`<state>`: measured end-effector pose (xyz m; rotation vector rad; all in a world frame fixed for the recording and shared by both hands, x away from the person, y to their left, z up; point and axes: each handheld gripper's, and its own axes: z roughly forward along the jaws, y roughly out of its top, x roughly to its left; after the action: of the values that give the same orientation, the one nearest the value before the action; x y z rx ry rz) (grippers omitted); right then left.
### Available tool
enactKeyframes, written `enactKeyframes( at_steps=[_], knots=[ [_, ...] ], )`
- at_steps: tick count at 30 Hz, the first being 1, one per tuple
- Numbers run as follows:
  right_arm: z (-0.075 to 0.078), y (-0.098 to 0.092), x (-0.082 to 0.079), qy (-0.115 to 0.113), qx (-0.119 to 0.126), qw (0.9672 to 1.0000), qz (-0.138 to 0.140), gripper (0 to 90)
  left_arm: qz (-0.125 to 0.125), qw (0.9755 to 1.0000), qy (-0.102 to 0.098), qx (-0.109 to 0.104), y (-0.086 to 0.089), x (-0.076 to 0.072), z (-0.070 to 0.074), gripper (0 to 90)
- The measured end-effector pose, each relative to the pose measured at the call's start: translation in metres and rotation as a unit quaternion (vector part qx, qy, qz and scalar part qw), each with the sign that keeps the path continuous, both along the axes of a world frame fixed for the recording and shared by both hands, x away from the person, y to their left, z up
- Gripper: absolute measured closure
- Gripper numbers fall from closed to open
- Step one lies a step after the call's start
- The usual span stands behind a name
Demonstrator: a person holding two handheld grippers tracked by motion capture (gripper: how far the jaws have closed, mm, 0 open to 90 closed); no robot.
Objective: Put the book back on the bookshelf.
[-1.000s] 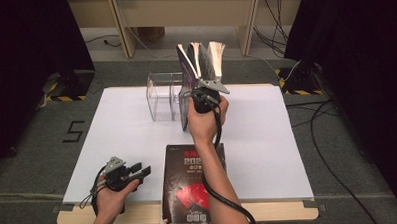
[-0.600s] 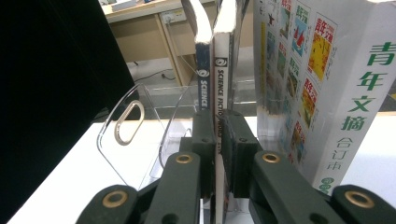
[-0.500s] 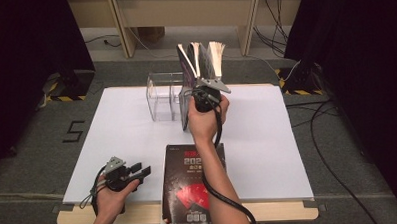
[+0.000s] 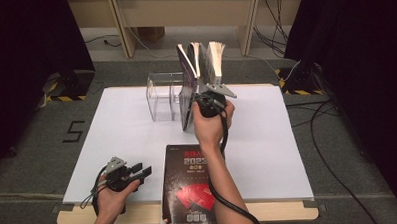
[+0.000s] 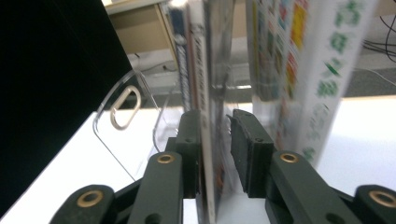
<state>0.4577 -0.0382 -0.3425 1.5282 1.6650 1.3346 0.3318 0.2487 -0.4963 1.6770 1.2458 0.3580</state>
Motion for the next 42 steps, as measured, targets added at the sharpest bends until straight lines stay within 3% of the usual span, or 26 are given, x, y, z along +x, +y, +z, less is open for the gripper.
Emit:
enactKeyframes(
  at_steps=[7, 22, 34, 42],
  knots=[
    [-0.009, -0.014, -0.008, 0.016, -0.002, 0.9998, 0.007, 69.4, -0.004, 1.0000, 0.003, -0.002, -0.003, 0.000, 0.000, 51.5],
    [-0.037, -0.032, -0.016, 0.073, -0.015, 0.9970, 0.017, 67.0, -0.015, 0.9998, 0.008, -0.007, -0.009, -0.001, -0.002, 50.4],
    [-0.063, -0.051, -0.020, 0.126, -0.034, 0.9911, 0.026, 66.1, -0.028, 0.9994, 0.015, -0.012, -0.017, 0.001, -0.004, 49.8],
    [-0.080, -0.064, -0.023, 0.159, -0.032, 0.9864, 0.025, 65.7, -0.036, 0.9991, 0.018, -0.011, -0.022, 0.003, -0.005, 49.7]
  ],
)
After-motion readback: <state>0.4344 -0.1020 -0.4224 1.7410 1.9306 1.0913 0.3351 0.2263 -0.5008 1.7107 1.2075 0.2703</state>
